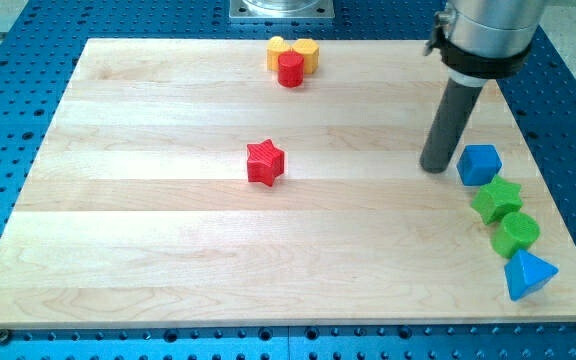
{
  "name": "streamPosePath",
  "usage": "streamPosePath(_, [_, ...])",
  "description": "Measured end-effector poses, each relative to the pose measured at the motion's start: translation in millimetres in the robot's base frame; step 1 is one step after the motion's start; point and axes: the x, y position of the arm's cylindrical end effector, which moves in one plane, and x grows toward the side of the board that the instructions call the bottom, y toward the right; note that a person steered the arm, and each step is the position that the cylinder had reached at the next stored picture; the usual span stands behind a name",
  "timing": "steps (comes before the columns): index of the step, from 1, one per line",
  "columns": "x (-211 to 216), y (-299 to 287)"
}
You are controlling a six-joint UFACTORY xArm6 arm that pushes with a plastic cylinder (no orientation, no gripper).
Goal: Push the red star to the top side of the blue cube
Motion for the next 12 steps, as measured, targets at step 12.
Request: streamPosePath(12, [-114.8,-119.0])
